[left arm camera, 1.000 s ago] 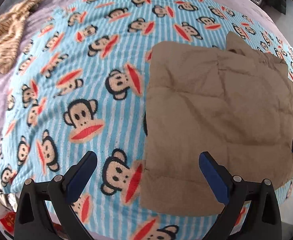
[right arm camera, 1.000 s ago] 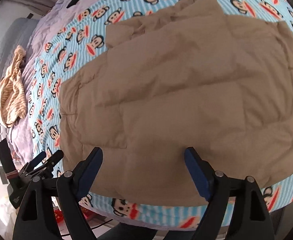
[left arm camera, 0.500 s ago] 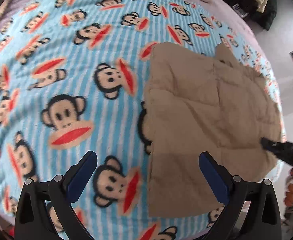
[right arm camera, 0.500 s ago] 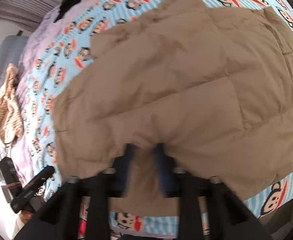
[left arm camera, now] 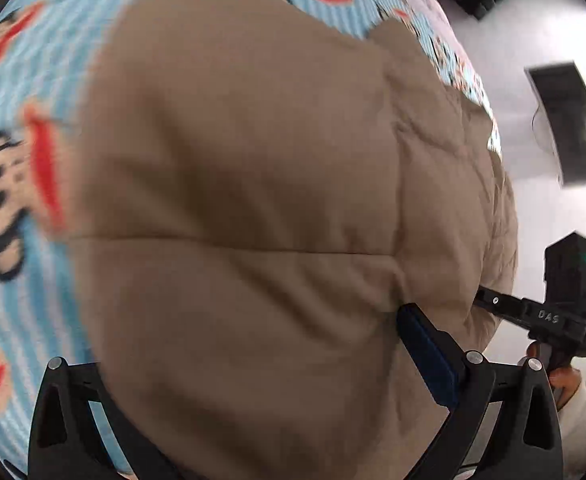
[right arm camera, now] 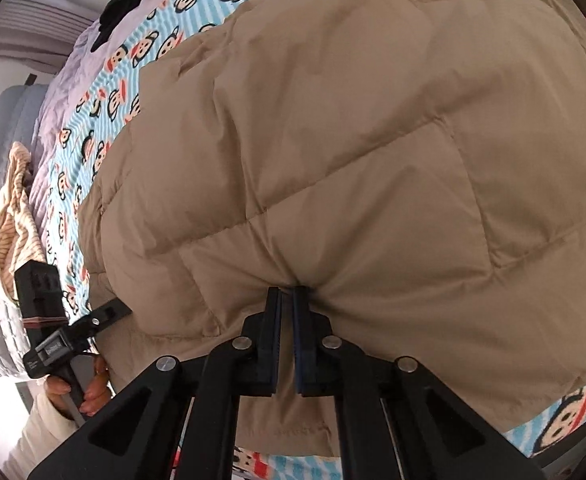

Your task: Fold large clothes

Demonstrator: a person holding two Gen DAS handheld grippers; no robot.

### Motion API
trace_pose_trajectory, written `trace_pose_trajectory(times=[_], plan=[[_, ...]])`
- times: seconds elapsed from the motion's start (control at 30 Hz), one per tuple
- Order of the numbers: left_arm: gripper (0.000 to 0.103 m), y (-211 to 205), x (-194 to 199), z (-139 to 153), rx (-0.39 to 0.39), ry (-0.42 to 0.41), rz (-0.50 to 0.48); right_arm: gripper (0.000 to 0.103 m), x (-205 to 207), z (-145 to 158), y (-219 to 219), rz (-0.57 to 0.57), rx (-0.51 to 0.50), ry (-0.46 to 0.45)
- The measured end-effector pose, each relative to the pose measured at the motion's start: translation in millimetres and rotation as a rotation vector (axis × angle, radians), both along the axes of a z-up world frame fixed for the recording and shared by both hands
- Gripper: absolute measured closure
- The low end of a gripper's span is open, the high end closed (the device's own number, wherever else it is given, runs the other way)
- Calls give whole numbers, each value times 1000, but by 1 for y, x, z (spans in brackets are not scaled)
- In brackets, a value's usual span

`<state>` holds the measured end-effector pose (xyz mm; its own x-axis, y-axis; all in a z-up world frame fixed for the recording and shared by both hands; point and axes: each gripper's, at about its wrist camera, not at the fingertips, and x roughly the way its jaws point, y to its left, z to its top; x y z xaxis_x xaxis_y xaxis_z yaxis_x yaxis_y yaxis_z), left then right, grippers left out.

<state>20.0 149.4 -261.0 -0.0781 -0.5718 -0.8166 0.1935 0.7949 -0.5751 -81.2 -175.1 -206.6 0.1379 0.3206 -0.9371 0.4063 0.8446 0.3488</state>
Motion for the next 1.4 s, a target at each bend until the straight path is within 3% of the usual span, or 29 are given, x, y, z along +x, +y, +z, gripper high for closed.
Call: trace_pose_trajectory(times=[0.03, 0.07, 0.1, 0.17, 0.27, 0.43, 0.53, 0.63, 0.73, 0.87, 1.03, 1.2, 1.3, 1.4], plan=[[19, -9, -2, 3, 12, -12, -27, 99, 0, -1, 0, -2, 2, 0], [42, -13, -4, 7, 12, -20, -46, 99, 0, -1, 0, -3, 2, 0], [56, -17, -5, 12, 12, -30, -61, 99, 1, -1, -1, -3, 4, 2], [70, -21, -8, 27, 26, -66, -78, 99, 2, 0, -1, 1, 10, 10], [78, -20, -9, 43, 13, -83, -67, 99, 4, 11, 2, 29, 10, 17], [81, -14, -14, 69, -47, -96, -21, 99, 17, 57, 3, 74, -72, -133], [81, -16, -16, 89, -66, -109, 2, 99, 45, 62, -6, 84, -94, -179], [81, -28, -22, 114, -83, -124, 24, 99, 72, 43, -16, 91, -69, -180], [81, -51, -30, 141, -121, -132, 31, 100, 99, 4, -22, 63, -5, -124], [81, -96, -36, 168, -93, -168, -3, 103, 106, -33, -35, -11, 94, -69], [81, -142, -42, 193, -79, -189, -61, 103, 87, -7, -50, 1, 155, -91], [81, -178, -41, 201, -33, -171, -64, 103, 18, 26, -75, 30, 184, -124], [81, -206, -42, 204, -3, -163, -71, 103, -27, 18, -75, 46, 259, -75], [81, -245, -44, 201, 31, -159, -118, 103, -56, -9, -65, 66, 302, 11]])
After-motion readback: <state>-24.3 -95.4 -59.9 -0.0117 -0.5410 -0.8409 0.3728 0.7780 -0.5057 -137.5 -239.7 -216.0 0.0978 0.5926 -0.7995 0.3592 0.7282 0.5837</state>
